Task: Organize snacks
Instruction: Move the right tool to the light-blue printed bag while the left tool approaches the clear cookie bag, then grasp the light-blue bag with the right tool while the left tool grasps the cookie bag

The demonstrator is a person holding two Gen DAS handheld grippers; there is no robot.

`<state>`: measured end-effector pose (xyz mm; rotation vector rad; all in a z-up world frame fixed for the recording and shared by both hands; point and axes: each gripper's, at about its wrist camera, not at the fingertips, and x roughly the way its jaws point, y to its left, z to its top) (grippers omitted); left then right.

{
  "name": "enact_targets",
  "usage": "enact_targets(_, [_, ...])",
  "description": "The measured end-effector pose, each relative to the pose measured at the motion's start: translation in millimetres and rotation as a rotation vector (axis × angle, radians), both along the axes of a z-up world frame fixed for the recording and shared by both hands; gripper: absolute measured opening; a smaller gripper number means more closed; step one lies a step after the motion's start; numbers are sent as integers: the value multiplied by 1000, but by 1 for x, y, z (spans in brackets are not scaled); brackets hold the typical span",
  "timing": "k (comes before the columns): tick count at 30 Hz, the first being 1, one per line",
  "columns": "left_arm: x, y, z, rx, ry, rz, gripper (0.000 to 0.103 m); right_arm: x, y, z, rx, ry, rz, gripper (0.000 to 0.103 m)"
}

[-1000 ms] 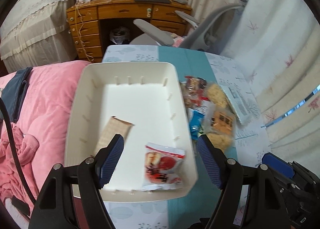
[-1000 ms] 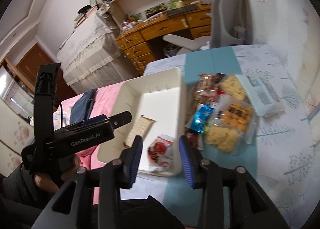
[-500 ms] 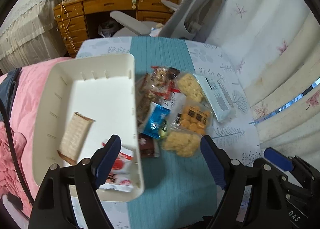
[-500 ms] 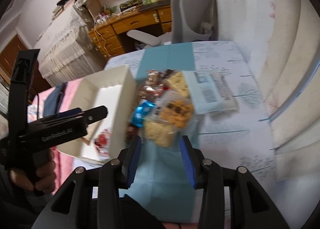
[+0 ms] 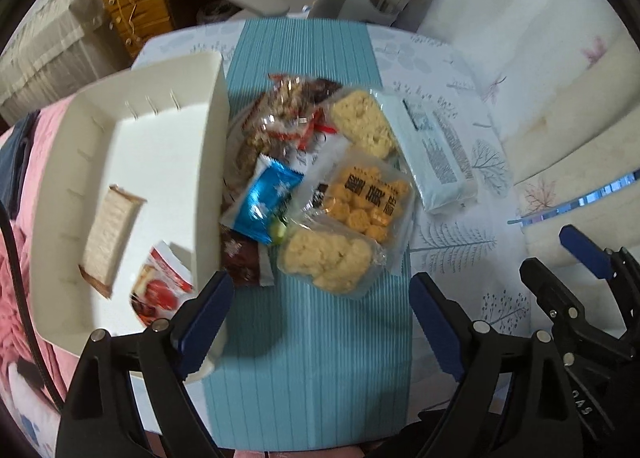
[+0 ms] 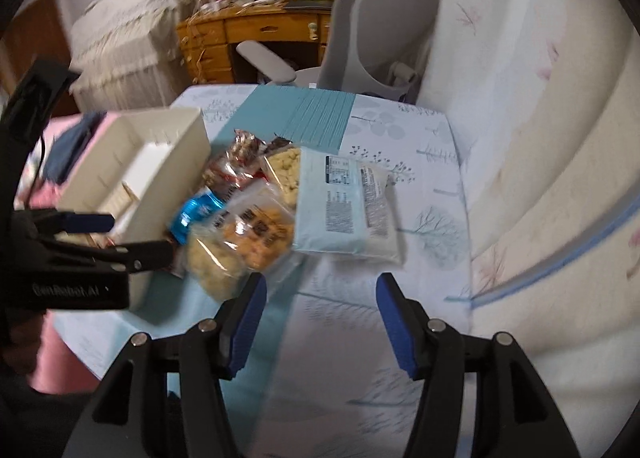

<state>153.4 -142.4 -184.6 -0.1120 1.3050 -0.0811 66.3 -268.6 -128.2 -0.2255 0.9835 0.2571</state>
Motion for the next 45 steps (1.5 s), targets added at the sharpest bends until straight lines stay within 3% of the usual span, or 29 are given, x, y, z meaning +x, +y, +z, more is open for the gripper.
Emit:
enact_targets(10, [12,-21,-47,57,140,78,94,18,-17,-46,-163,-93,197,58])
enact_targets(26, [24,-26,-89,196,197,76,94,68,-13,-128,-306,-169,328,58])
enact_targets(42, [63,-14,-118,160,198,157,97,90,-4,-145,-336,-226,401,58])
enact_targets(45, [65,-11,-120,135,198,153,88,89,-4,-144,-338,-221,400,53])
